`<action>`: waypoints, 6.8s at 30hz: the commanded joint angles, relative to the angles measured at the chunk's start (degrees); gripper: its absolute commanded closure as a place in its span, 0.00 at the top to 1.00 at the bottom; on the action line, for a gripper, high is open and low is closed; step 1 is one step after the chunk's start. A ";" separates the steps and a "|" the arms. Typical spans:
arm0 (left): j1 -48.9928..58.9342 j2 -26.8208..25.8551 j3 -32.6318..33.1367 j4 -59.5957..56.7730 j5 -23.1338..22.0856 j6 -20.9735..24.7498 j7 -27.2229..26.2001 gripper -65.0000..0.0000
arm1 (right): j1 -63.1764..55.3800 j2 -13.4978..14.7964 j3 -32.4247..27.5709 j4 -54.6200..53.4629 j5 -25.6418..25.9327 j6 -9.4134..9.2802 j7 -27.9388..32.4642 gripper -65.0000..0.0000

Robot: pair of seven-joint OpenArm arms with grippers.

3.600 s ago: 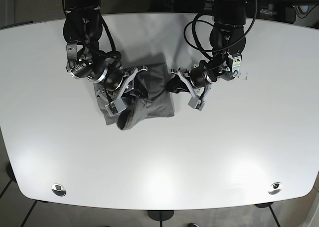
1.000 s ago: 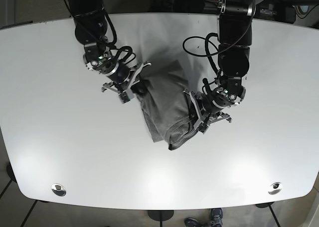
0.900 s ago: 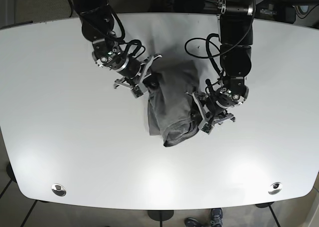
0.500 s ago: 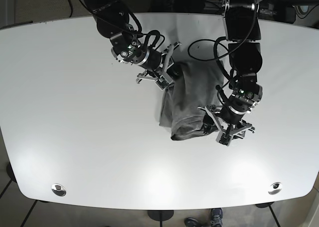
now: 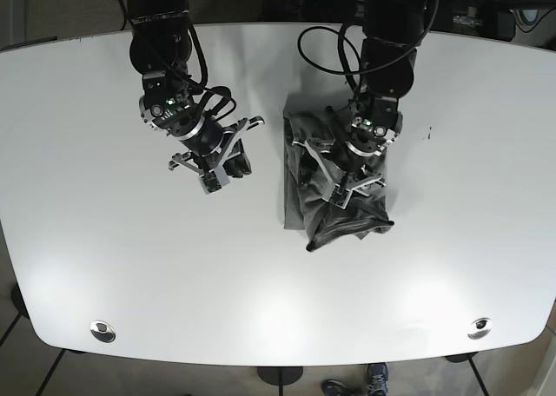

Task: Fold the T-shirt properly

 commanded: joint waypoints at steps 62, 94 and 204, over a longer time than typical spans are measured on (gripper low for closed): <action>19.52 8.73 -12.68 36.28 3.61 -2.55 0.50 0.39 | -10.49 6.44 8.85 13.96 12.54 -0.48 1.56 0.10; 12.58 0.81 -14.09 36.19 3.61 0.27 0.76 0.61 | 37.16 1.26 -10.32 -43.27 12.54 0.05 10.09 0.61; 17.77 -1.82 -18.84 33.03 -12.04 -9.49 0.41 0.62 | 77.72 -9.82 -5.66 -1.60 -4.25 5.33 -21.03 0.03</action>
